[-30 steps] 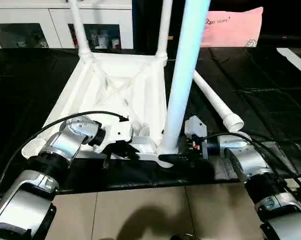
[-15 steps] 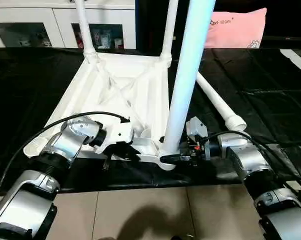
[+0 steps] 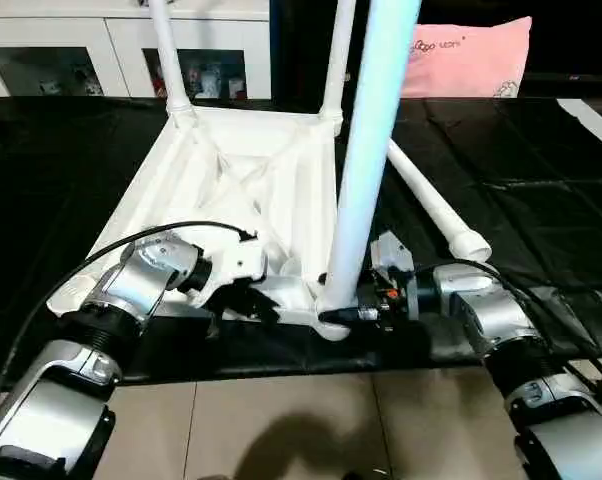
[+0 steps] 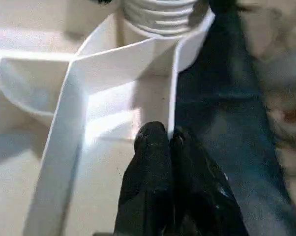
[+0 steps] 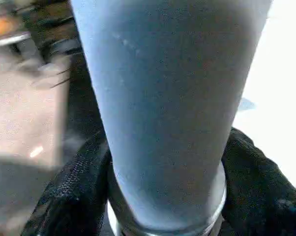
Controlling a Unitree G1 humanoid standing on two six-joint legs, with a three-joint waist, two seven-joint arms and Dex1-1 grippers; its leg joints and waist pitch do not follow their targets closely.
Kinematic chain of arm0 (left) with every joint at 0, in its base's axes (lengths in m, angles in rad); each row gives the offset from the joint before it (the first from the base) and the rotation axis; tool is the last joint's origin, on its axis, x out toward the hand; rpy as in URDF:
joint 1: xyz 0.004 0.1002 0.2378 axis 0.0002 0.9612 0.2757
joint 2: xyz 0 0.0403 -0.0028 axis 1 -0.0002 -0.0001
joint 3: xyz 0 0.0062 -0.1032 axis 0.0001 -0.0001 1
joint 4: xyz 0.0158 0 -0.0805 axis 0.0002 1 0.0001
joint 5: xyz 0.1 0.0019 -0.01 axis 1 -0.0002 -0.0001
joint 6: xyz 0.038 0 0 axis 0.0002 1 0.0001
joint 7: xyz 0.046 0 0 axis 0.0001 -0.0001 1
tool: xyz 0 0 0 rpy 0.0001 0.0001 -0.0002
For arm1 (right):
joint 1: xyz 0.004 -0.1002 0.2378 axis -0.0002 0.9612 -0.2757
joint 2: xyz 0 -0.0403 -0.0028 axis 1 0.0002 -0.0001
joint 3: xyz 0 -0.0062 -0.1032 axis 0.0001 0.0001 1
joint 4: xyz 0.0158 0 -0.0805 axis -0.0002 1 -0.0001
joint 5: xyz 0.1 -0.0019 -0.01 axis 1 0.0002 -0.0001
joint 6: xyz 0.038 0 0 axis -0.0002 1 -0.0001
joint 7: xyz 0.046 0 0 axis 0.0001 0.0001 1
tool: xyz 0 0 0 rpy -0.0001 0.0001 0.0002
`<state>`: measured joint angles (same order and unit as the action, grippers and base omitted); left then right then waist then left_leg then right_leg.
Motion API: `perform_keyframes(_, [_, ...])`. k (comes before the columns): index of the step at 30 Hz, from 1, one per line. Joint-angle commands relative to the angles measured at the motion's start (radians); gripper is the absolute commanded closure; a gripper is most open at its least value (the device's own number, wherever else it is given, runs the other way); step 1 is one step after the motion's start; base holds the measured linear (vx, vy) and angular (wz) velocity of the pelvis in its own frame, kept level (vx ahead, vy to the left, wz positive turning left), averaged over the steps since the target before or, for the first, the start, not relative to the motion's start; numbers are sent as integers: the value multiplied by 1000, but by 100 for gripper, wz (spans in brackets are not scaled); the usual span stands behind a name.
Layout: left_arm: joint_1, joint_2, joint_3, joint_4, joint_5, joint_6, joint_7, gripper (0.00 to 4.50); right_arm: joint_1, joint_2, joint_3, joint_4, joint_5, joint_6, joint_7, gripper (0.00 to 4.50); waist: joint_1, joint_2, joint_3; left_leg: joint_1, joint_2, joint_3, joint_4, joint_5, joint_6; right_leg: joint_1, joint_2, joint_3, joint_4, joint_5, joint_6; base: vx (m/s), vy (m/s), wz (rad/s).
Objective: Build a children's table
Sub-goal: Rotate leg to tighten
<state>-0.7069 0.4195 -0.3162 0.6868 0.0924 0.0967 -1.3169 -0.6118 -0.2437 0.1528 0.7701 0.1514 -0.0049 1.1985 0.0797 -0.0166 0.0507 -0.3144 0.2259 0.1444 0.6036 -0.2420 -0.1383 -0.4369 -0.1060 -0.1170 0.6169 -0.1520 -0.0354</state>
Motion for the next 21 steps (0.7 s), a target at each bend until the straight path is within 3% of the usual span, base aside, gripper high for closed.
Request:
perform_keyframes(1, [-1,-74,33,-17,-29,83,130,450,-30,73,-8,37,0,63,-144,178,-4,-2,-69,-31,-14,28,-70,-53,43,93,-31,51,-68,-276,-199,0,0,0])
perform_keyframes(3, [-6,-98,54,-26,-34,127,188,450,-44,108,-23,53,4,82,-208,178,-13,-4,-69,-34,-15,27,-71,-60,34,93,-30,49,-72,-311,-180,0,0,0])
perform_keyframes(4, [-11,-120,73,-37,-38,169,238,450,-58,142,-37,70,9,97,-269,178,-26,-7,-68,-38,-19,27,-71,-68,32,93,-28,46,-80,-355,-157,0,0,0])
perform_keyframes(7, [-23,-164,101,-63,-34,242,337,450,-94,216,-65,114,16,117,-402,179,-39,-4,-67,-38,-19,26,-69,-82,39,87,-28,44,-89,-408,-137,0,0,0])
perform_keyframes(8, [-35,-209,124,-86,-23,296,426,450,-129,272,-90,160,19,142,-521,179,-41,-7,-68,-38,-18,26,-69,-79,36,86,-28,44,-88,-407,-137,0,0,0])
perform_keyframes(9, [-39,-225,132,-94,-18,312,459,450,-142,290,-98,177,20,150,-559,179,-43,-4,-67,-38,-16,25,-70,-77,32,84,-28,44,-87,-410,-139,0,0,0])
perform_keyframes(11, [-47,-255,136,-104,-8,331,512,450,-162,319,-110,205,9,157,-641,179,-42,-7,-66,-35,-21,29,-67,-83,34,81,-23,39,-97,-440,-121,0,0,0])
perform_keyframes(16, [-45,-279,104,-110,43,337,579,450,-189,354,-110,240,-38,147,-742,179,-42,-2,-71,-35,-16,28,-70,-61,46,80,-19,41,-83,-333,-152,0,0,0])
perform_keyframes(17, [-43,-276,99,-109,49,334,581,450,-188,357,-113,239,-39,144,-744,179,-41,-1,-73,-34,-15,29,-69,-48,57,81,-19,43,-77,-268,-178,0,0,0])
perform_keyframes(19, [-36,-267,102,-120,48,354,583,450,-187,359,-130,242,-32,139,-755,123,-41,2,-72,-35,-15,29,-69,-53,68,84,-20,44,-75,-241,-198,0,0,0])
perform_keyframes(21, [-29,-260,102,-132,49,370,585,450,-187,358,-146,247,-28,135,-764,103,-43,0,-70,-35,-16,30,-70,-76,68,84,-21,44,-78,-265,-194,0,0,0])
